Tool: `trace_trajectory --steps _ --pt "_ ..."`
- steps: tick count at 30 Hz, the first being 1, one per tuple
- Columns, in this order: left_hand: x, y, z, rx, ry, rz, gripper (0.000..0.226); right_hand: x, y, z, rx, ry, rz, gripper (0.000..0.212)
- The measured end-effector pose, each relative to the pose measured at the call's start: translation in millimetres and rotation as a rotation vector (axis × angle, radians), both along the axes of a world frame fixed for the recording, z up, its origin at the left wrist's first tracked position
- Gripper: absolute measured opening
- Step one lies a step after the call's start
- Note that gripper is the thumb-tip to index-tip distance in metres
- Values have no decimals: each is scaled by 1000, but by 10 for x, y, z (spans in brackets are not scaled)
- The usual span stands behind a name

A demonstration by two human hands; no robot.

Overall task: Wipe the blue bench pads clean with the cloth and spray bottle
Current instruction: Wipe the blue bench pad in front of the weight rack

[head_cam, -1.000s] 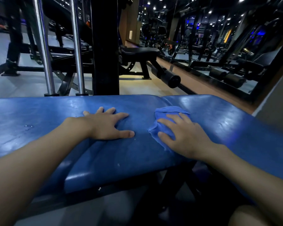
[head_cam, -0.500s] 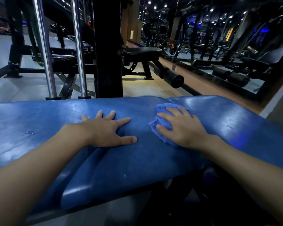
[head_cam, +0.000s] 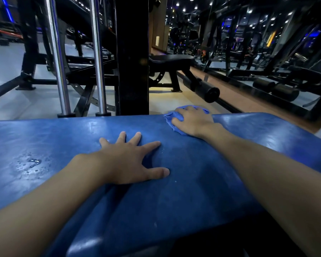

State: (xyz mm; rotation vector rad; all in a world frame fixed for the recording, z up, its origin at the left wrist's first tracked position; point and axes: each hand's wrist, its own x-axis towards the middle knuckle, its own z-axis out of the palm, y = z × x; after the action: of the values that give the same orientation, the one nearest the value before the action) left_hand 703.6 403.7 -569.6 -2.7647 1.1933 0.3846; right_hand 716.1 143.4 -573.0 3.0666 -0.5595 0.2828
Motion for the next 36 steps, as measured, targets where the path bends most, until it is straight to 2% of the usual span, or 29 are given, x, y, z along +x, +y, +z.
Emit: trace_trajectory --steps 7,9,13,18,22,26,28,30,32,36 --pt "-24 25 -8 -39 7 17 99 -968 293 -54 -56 -63 109 21" --pt "-40 30 4 -54 12 24 98 -1319 395 -78 -49 -26 79 34" --pt "-100 75 44 -103 18 38 83 -1905 625 -104 -69 -16 56 63" --pt "-120 197 86 -187 7 27 77 -2223 729 -40 -76 83 28 81" --pt "-23 285 58 -97 34 59 91 -1995 710 -109 -74 -20 -5 80" --pt "26 263 47 -32 30 30 94 -1488 581 -79 -39 -48 35 53" --pt "34 246 38 -28 4 12 93 -1182 505 -60 -78 -13 75 45" --pt "49 245 19 -25 0 -2 96 -835 430 3 -22 45 59 49" --pt "59 240 14 -16 -8 -7 101 -469 348 4 -87 66 98 53" --pt "50 237 19 -13 -19 -11 97 144 148 -31 -68 64 42 38"
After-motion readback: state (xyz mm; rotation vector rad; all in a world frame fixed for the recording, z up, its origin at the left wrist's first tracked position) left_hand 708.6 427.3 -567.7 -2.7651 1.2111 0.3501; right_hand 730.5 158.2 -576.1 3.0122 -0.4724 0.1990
